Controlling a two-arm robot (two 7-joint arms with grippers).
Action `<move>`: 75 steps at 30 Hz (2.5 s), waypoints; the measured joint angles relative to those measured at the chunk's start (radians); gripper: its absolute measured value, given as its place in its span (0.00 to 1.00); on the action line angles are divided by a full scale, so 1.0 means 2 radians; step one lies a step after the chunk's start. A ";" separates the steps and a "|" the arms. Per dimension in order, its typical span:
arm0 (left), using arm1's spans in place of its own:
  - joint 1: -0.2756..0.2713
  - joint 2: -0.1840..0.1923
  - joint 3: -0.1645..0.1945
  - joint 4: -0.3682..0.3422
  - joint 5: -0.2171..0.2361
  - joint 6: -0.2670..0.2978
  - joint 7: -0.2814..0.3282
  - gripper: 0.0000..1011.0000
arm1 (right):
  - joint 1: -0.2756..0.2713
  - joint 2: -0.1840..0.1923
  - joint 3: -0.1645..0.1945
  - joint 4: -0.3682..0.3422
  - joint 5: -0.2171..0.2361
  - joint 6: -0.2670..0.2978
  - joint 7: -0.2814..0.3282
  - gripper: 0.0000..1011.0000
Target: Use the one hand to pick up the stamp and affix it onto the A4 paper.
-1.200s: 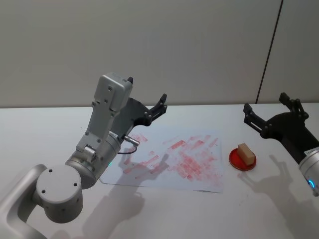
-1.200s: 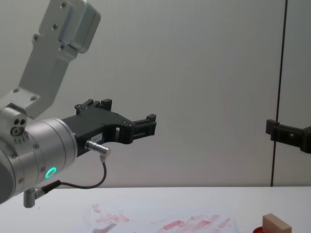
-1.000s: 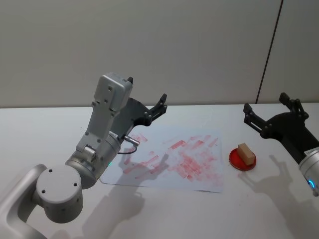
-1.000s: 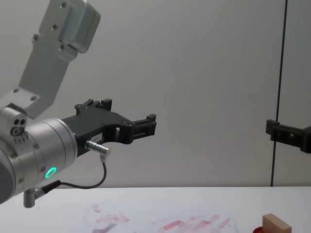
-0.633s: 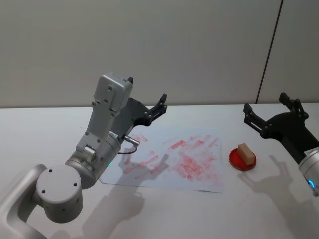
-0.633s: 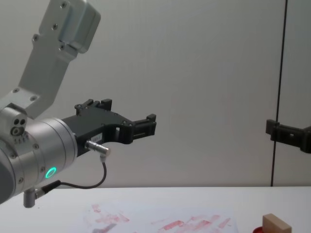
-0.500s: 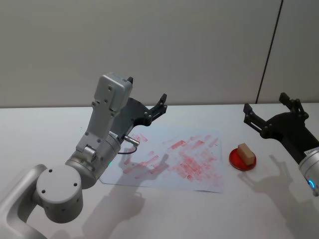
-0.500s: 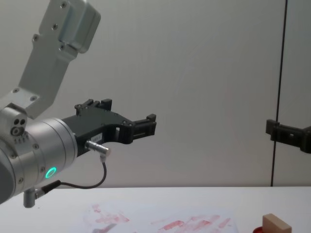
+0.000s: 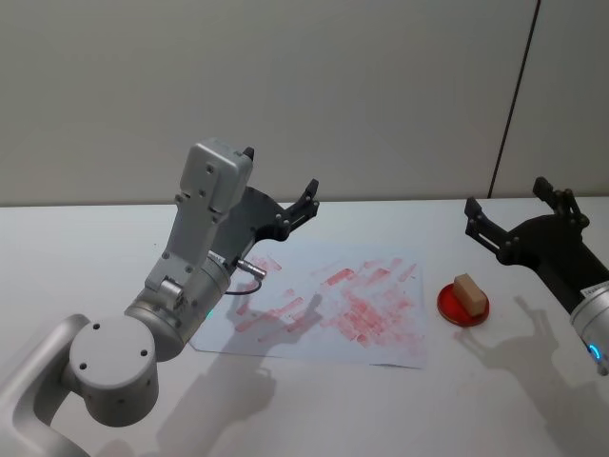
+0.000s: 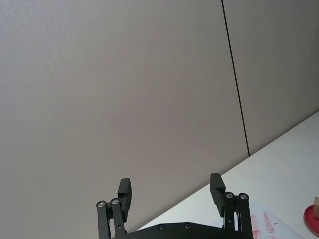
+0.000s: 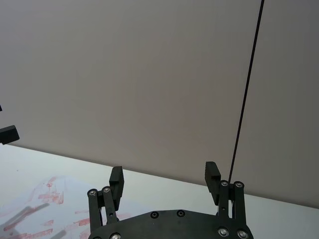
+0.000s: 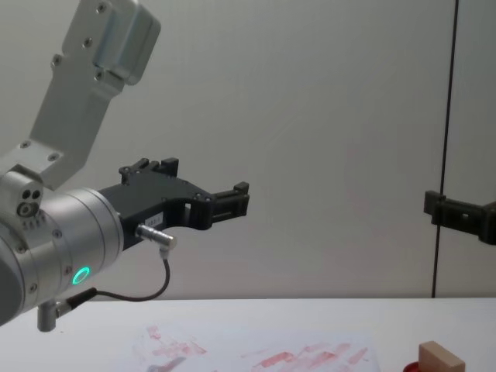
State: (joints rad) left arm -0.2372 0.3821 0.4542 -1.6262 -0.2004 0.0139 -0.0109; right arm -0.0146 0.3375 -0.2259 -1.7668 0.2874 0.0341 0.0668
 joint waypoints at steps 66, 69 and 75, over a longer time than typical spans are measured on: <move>0.000 0.000 0.000 0.000 0.000 0.000 0.000 0.99 | 0.071 -0.060 -0.032 0.141 -0.110 0.166 0.005 0.95; 0.000 0.000 0.000 0.000 0.000 0.000 0.000 0.99 | 0.072 -0.061 -0.033 0.144 -0.113 0.166 0.006 0.88; 0.000 0.000 0.000 0.000 0.000 0.000 0.000 0.99 | 0.075 -0.062 -0.033 0.150 -0.116 0.167 0.007 0.72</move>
State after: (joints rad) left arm -0.2372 0.3821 0.4542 -1.6262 -0.2004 0.0139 -0.0109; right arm 0.1345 0.2133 -0.2925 -1.4673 0.0556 0.3689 0.0799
